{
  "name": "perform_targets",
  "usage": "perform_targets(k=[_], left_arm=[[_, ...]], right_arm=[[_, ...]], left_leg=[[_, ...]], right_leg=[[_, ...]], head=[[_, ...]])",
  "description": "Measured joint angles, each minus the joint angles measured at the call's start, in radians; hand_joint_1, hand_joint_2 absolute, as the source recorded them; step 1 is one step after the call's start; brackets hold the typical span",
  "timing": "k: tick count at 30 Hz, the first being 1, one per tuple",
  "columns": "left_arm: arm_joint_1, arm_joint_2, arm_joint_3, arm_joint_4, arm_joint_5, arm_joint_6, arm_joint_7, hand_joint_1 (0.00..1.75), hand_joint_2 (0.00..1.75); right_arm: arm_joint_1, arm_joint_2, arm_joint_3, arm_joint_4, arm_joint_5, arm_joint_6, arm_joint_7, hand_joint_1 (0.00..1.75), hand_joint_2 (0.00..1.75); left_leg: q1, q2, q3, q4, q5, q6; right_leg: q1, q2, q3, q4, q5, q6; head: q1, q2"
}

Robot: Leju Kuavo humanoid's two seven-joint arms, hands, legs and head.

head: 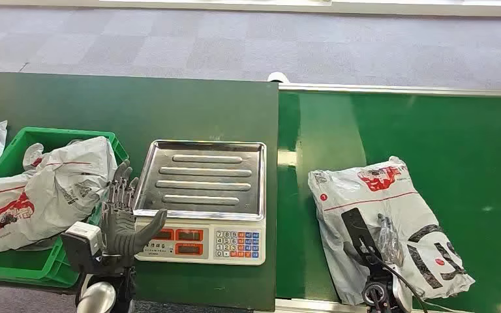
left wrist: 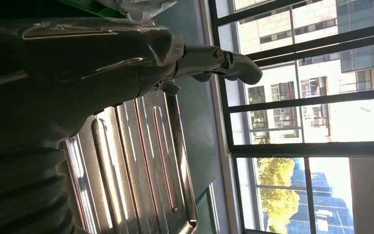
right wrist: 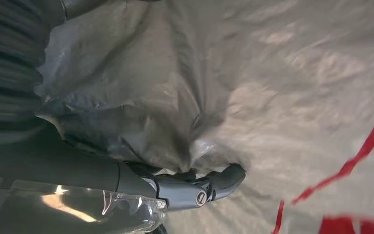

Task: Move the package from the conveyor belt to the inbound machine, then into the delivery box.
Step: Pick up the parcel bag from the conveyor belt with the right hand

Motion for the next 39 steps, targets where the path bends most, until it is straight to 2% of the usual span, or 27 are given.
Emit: perform_targets(k=[6, 18, 19, 20, 23, 24, 39], left_arm=[[0.000, -0.002, 0.001, 0.006, -0.001, 0.002, 0.007, 0.00, 1.75], [0.002, -0.002, 0.003, 0.006, -0.001, 0.003, 0.008, 0.00, 1.75], [0.002, -0.002, 0.003, 0.006, -0.001, 0.003, 0.008, 0.00, 1.75], [0.002, -0.002, 0.004, 0.006, -0.001, 0.003, 0.008, 0.00, 1.75], [0.003, -0.002, 0.005, 0.006, -0.001, 0.003, 0.009, 0.00, 1.75], [0.004, -0.002, 0.006, 0.006, -0.001, 0.003, 0.009, 0.00, 1.75], [0.037, -0.001, 0.011, -0.020, -0.001, 0.015, 0.010, 0.00, 1.75]], right_arm=[[-0.037, -0.004, 0.004, 0.080, 0.018, 0.001, -0.001, 0.00, 1.75], [-0.060, -0.005, 0.013, 0.123, 0.020, 0.001, -0.002, 0.00, 1.75], [-0.061, -0.004, 0.014, 0.125, 0.020, 0.001, -0.002, 0.06, 1.75], [-0.061, -0.004, 0.015, 0.125, 0.020, 0.002, -0.002, 0.29, 1.75], [-0.061, -0.004, 0.020, 0.126, 0.018, 0.008, -0.004, 1.39, 1.75], [-0.061, -0.004, 0.022, 0.126, 0.016, 0.012, -0.005, 1.55, 1.75], [-0.058, -0.020, 0.042, 0.098, -0.032, 0.014, -0.023, 1.69, 1.75]], left_leg=[[0.000, 0.001, 0.001, 0.000, 0.000, 0.000], [0.000, 0.000, 0.006, 0.000, 0.000, 0.000], [0.000, 0.000, 0.006, 0.000, 0.000, 0.000], [0.000, 0.000, 0.006, 0.000, 0.000, 0.000], [0.000, 0.000, 0.007, 0.000, 0.000, 0.000], [0.000, 0.000, 0.007, 0.000, 0.000, 0.000], [0.000, 0.000, 0.009, 0.000, 0.000, 0.000]], right_leg=[[0.000, 0.000, 0.001, 0.000, 0.000, 0.000], [0.000, 0.000, 0.006, 0.000, 0.000, 0.000], [0.000, 0.000, 0.006, 0.000, 0.000, 0.000], [0.000, 0.000, 0.006, 0.000, 0.000, 0.000], [0.000, 0.000, 0.007, 0.000, 0.000, 0.000], [0.000, 0.000, 0.007, 0.000, 0.000, 0.000], [0.000, 0.000, 0.009, 0.000, 0.000, 0.000]], head=[[0.000, 0.000], [0.000, 0.000], [0.000, 0.000], [0.000, 0.000], [0.000, 0.000], [0.000, 0.000], [0.000, 0.000]])
